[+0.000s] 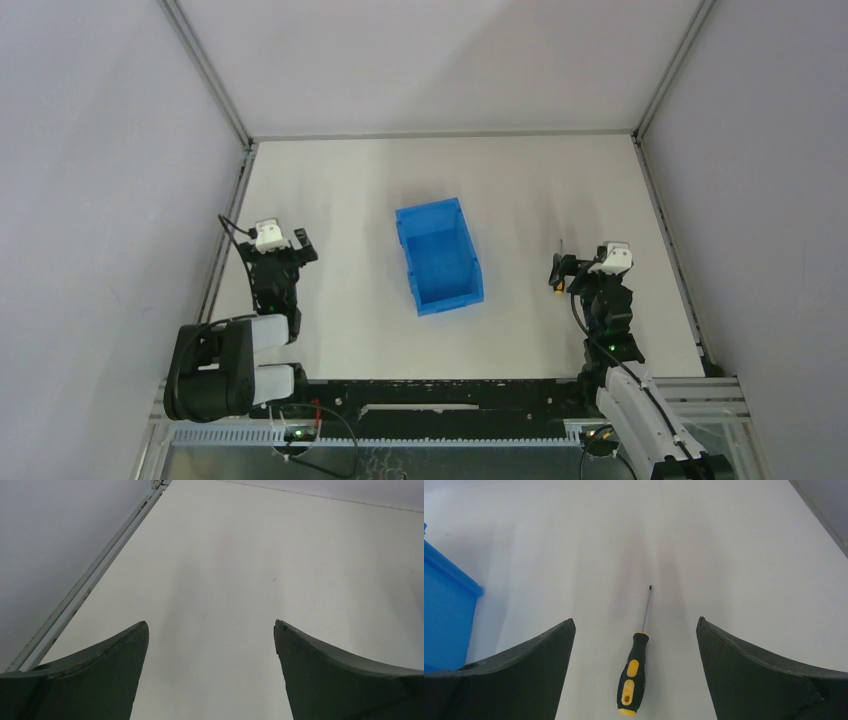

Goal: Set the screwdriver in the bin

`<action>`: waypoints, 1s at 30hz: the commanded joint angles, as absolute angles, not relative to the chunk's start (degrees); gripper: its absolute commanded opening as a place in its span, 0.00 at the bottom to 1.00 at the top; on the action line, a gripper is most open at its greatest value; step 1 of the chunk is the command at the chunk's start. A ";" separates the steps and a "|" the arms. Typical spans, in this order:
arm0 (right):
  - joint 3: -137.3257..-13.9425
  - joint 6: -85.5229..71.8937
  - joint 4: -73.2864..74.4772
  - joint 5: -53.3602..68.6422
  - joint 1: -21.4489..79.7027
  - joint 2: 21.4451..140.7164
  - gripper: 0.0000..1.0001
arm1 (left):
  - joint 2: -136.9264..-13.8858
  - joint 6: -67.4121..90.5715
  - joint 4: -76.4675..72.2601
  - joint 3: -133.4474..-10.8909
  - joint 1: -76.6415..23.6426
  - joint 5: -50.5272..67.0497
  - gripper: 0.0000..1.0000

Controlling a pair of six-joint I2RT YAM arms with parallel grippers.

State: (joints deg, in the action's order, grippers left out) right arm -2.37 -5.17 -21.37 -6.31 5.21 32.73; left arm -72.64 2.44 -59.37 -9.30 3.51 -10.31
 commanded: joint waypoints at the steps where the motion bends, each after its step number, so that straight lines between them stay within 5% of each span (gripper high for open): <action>1: -3.64 -5.21 -23.17 -6.14 4.92 33.13 1.00 | -72.19 1.32 -60.95 -10.82 3.25 -10.50 1.00; 6: -11.68 -8.37 -11.40 -4.51 4.93 37.52 1.00 | -72.24 1.32 -61.00 -10.82 3.26 -10.50 1.00; 16: -43.26 -17.00 34.52 -8.84 4.92 60.14 1.00 | -72.24 1.31 -61.00 -10.79 3.22 -10.49 1.00; 25: -45.79 -16.40 32.34 -7.13 4.81 76.29 0.95 | -72.24 1.32 -61.00 -10.83 3.24 -10.47 1.00; 30: -47.10 -15.88 32.04 -5.24 4.75 84.88 0.82 | -72.24 1.32 -61.00 -10.89 3.25 -10.48 1.00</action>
